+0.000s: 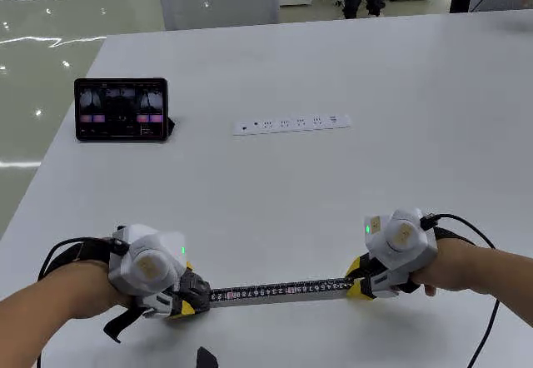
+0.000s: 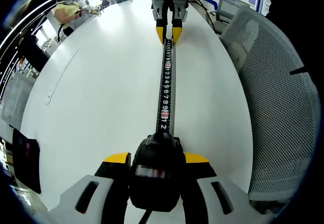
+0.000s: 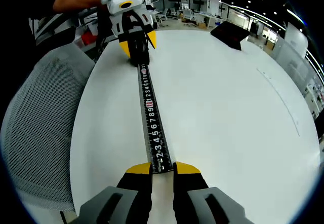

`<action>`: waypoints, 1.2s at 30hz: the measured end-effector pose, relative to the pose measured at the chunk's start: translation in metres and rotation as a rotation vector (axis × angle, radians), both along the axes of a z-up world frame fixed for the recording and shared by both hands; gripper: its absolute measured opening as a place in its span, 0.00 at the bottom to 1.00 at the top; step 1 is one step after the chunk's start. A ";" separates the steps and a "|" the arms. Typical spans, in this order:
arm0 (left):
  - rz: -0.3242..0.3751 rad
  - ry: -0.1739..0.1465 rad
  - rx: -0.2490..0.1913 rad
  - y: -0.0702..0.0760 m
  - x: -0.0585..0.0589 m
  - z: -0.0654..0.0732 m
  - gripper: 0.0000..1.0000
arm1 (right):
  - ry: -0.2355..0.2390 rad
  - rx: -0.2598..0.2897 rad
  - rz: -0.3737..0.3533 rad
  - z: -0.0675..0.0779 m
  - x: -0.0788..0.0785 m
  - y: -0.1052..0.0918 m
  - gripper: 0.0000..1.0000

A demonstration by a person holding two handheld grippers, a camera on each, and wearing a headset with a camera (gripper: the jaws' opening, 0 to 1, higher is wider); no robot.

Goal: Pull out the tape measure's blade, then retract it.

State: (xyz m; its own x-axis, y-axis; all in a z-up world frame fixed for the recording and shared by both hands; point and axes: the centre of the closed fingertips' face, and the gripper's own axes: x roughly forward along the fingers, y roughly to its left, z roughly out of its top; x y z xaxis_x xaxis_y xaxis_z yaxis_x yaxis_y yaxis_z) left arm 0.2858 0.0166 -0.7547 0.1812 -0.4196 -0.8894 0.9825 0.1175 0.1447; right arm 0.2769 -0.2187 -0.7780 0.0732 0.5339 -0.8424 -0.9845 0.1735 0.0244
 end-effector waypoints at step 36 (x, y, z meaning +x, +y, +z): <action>0.030 0.008 -0.038 0.010 0.003 0.029 0.49 | -0.003 -0.041 -0.047 0.010 0.003 -0.006 0.20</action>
State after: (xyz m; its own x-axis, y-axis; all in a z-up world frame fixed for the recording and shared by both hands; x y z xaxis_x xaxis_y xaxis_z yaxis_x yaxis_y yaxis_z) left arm 0.2890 0.0270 -0.7256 0.1875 -0.4471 -0.8746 0.9794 0.1526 0.1320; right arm 0.2804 -0.2249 -0.7680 0.1001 0.4951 -0.8631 -0.9753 0.2204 0.0133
